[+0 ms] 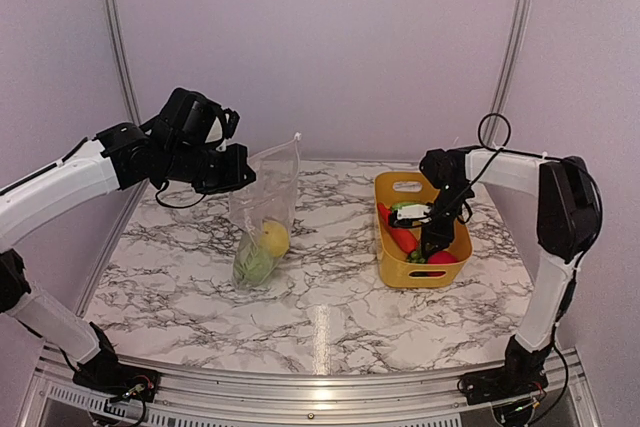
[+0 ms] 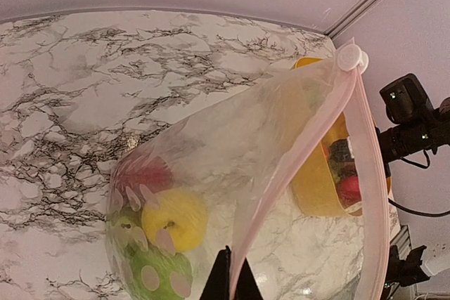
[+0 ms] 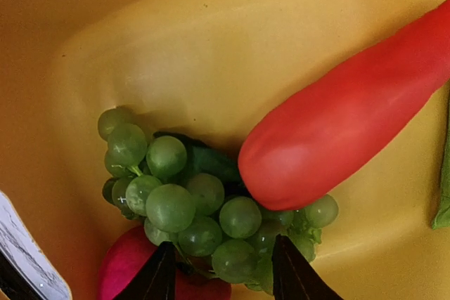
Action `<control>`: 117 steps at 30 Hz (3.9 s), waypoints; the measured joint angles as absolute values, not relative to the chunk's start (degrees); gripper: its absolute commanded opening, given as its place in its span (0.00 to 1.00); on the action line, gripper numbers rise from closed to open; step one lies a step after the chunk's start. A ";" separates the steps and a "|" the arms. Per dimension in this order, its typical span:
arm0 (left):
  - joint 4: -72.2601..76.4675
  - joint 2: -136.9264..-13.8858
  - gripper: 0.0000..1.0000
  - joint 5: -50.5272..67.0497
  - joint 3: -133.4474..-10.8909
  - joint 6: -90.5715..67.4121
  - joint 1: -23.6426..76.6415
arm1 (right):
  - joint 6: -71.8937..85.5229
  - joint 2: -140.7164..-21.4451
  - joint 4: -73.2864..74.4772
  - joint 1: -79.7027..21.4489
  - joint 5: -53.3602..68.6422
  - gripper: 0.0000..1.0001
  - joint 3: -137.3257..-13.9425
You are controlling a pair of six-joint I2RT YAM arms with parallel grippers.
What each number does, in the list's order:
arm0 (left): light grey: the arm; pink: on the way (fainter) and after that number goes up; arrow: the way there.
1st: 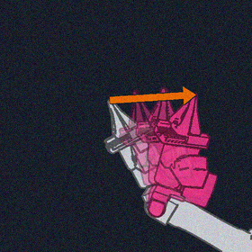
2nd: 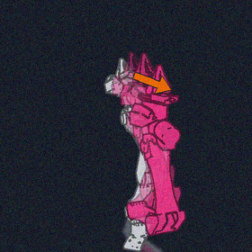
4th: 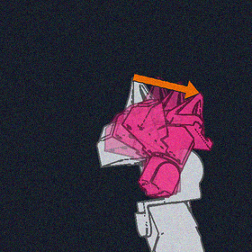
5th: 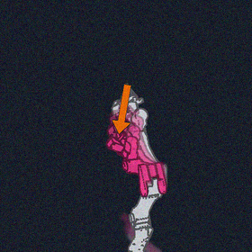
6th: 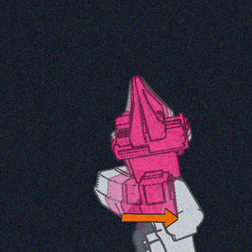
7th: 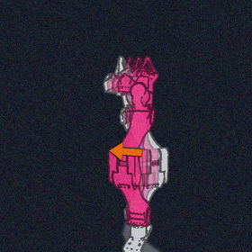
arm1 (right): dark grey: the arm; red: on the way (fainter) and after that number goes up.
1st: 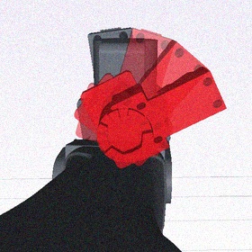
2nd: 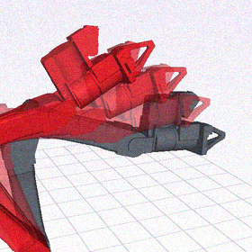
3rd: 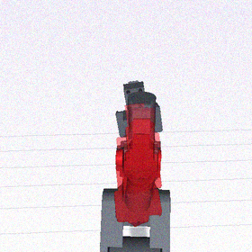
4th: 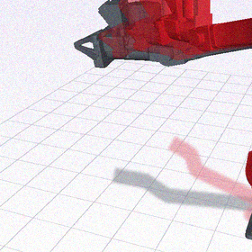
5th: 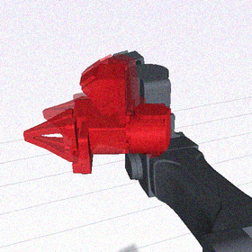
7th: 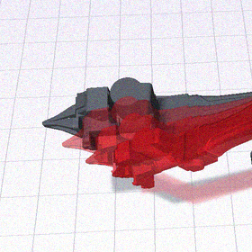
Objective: Place the food in the zip-top bag and seal the zipper
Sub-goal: Pick up the fake fruit from the bin, then place the fake fruit in the zipper food storage bag.
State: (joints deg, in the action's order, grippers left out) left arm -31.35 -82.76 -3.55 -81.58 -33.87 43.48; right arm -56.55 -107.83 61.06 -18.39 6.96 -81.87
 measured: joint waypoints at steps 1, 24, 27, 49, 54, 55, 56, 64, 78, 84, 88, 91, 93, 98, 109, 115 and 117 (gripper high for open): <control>-31.29 -82.67 0.00 -3.53 -81.47 -33.91 43.48 | -56.38 -108.31 60.71 -18.39 6.90 0.46 -81.89; -30.15 -82.30 0.00 -3.51 -80.44 -34.98 43.48 | -53.60 -112.05 66.94 -18.37 5.52 0.04 -89.91; -30.13 -82.30 0.00 -3.51 -80.44 -34.96 43.48 | -53.32 -111.07 69.91 -18.37 5.91 0.03 -92.58; -29.85 -84.03 0.00 -2.94 -81.30 -34.46 43.48 | -48.03 -107.39 76.73 -21.21 17.39 0.00 -122.04; -29.87 -85.25 0.00 -2.61 -82.63 -34.24 43.48 | -47.00 -106.83 75.40 -27.38 21.12 0.00 -129.10; -29.85 -85.49 0.00 -2.59 -82.94 -34.11 43.48 | -46.76 -106.32 74.56 -28.51 22.00 0.00 -129.29; -30.02 -85.62 0.00 -2.57 -83.26 -34.04 43.48 | -46.61 -105.86 73.80 -29.43 22.55 0.00 -129.27; -30.26 -85.84 0.00 -2.57 -84.68 -33.43 43.48 | -42.57 -99.07 57.87 -32.91 27.64 0.00 -123.92; -30.33 -85.89 0.00 -2.50 -85.45 -33.39 43.48 | -29.74 -104.92 38.63 -41.69 37.04 0.00 -127.11; -30.28 -85.21 0.00 -2.59 -85.12 -33.61 43.48 | -21.54 -108.95 35.70 -41.78 42.57 0.00 -127.09; -30.26 -84.14 0.00 -2.61 -84.40 -33.91 43.48 | -17.82 -110.61 34.33 -41.78 45.43 0.00 -126.76; -30.24 -83.72 0.00 -2.68 -84.03 -34.09 43.48 | -16.38 -111.13 33.47 -41.78 46.70 0.00 -125.67; -30.24 -83.50 0.00 -2.76 -83.83 -34.09 43.48 | -16.01 -111.53 33.43 -41.78 47.51 0.00 -124.73; -30.22 -83.37 0.00 -3.07 -83.77 -34.09 43.48 | -15.99 -113.06 33.58 -41.78 48.38 0.00 -122.69; -29.91 -83.15 0.00 -3.09 -83.35 -34.30 43.48 | -19.88 -113.67 35.07 -41.78 41.65 0.41 -119.52; -29.80 -83.15 0.00 -3.07 -83.26 -34.33 43.48 | -22.37 -113.01 35.92 -41.78 40.77 0.48 -119.44; -29.80 -83.15 0.00 -3.07 -83.24 -34.33 43.48 | -24.53 -112.25 37.23 -41.78 40.86 0.48 -119.46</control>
